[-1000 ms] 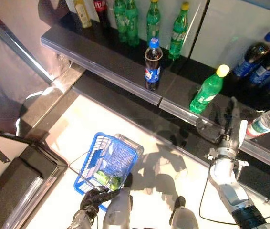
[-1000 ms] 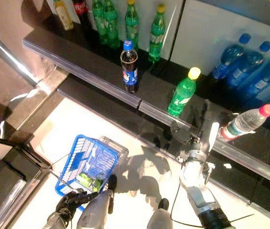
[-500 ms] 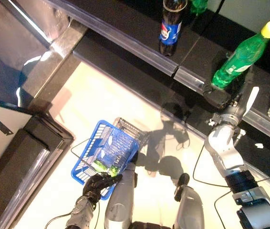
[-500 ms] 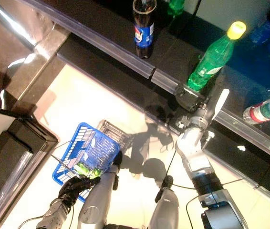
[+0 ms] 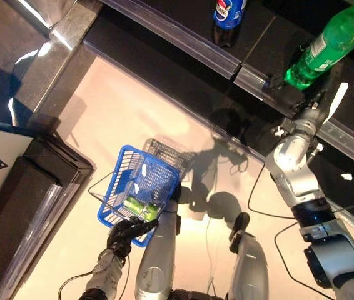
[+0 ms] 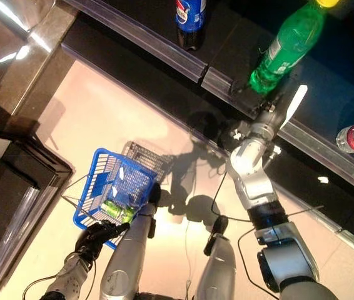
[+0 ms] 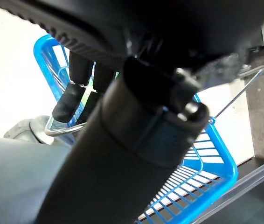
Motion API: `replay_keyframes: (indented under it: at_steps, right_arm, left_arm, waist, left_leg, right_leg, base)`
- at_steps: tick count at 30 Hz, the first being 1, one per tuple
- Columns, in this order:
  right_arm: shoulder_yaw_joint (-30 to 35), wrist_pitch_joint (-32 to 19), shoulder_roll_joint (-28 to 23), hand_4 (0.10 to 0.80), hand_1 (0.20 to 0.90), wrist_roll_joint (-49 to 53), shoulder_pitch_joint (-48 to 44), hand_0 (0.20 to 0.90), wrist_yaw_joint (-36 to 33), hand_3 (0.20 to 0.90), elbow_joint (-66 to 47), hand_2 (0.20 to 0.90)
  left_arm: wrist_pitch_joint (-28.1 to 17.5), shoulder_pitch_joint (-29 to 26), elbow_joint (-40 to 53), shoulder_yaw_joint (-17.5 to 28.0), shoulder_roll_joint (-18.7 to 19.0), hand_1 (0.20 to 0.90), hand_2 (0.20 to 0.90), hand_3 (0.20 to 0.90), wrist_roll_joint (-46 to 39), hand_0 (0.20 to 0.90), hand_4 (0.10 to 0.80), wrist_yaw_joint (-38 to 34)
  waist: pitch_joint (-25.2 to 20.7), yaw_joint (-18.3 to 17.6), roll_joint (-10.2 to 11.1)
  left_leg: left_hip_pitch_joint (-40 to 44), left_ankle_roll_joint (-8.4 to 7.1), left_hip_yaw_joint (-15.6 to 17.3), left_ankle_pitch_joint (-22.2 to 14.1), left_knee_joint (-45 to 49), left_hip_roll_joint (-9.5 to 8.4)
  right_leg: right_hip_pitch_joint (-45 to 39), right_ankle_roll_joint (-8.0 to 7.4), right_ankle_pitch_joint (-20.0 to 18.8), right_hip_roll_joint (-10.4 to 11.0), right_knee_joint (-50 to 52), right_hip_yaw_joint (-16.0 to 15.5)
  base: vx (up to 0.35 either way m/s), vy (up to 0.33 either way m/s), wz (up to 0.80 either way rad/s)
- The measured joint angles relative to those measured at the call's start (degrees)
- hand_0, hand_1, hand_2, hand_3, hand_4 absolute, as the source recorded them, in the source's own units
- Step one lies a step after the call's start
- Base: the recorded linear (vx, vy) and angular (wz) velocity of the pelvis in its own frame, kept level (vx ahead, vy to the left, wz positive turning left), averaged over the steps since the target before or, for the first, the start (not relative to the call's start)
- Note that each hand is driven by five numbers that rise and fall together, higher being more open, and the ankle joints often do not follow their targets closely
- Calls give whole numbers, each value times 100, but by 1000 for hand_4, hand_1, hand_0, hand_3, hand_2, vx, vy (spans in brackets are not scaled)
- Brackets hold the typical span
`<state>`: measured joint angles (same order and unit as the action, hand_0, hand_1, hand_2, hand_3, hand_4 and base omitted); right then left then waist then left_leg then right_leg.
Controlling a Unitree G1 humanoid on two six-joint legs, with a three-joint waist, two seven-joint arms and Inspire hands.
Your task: Pick up the drink and place into the basket.
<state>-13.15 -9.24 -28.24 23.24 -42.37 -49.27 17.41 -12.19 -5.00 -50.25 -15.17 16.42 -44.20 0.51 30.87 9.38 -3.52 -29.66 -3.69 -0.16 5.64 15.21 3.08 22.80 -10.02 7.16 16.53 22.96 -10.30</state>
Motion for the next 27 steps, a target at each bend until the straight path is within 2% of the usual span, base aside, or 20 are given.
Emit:
replay_keyframes:
  at_steps: [11, 18, 19, 20, 21, 27]
  right_arm:
    - [118, 3, -82, 800, 900, 225, -657, 900, -294, 900, 673, 900]
    - [195, 4, -124, 800, 900, 227, -742, 900, -290, 900, 687, 900]
    - [195, 3, -125, 506, 648, 235, -784, 648, -283, 606, 701, 648]
    - [195, 3, -127, 358, 521, 272, -826, 521, -255, 458, 730, 521]
    - [195, 3, -128, 100, 300, 351, -893, 300, -198, 200, 799, 300]
    - [181, 8, -169, 100, 300, 639, -1146, 300, 236, 200, 1150, 300]
  left_arm:
    - [20, 1, 35, -50, 22, 300, 300, 200, -166, 300, 100, 35]
    - [61, 2, 43, -62, 22, 300, 300, 200, -172, 300, 100, 62]
    - [64, 2, 43, -61, 22, 300, 300, 200, -172, 300, 100, 77]
    - [71, 2, 43, -58, 24, 300, 300, 200, -174, 300, 100, 93]
    - [84, 2, 46, -57, 32, 300, 300, 200, -174, 300, 100, 108]
    - [184, 5, 50, -37, 42, 300, 300, 200, -183, 300, 100, 127]
  waist:
    - [1, 74, -4]
    - [2, 148, -8]
    - [2, 149, -9]
    - [2, 149, -9]
    - [2, 149, -10]
    - [2, 167, -22]
  left_leg:
    - [-13, 12, 50, -15, 88, 0]
    - [-12, 13, 48, -14, 112, -29]
    - [-12, 13, 45, -14, 114, -34]
    - [-12, 13, 44, -14, 125, -36]
    - [-12, 14, 44, -14, 139, -37]
    - [-12, 22, 17, -54, 183, -57]
  right_leg:
    - [80, 3, -4, 8, 96, 118]
    - [122, 2, -1, 45, 197, 139]
    - [127, 2, -1, 47, 203, 144]
    - [127, 2, -1, 50, 213, 146]
    - [127, 2, -1, 51, 224, 148]
    - [135, 1, 10, 72, 302, 151]
  base:
    - [5, 3, -3]
    - [0, 0, 0]
    - [0, 0, 0]
    - [0, 0, 0]
    - [0, 0, 0]
    - [0, 0, 0]
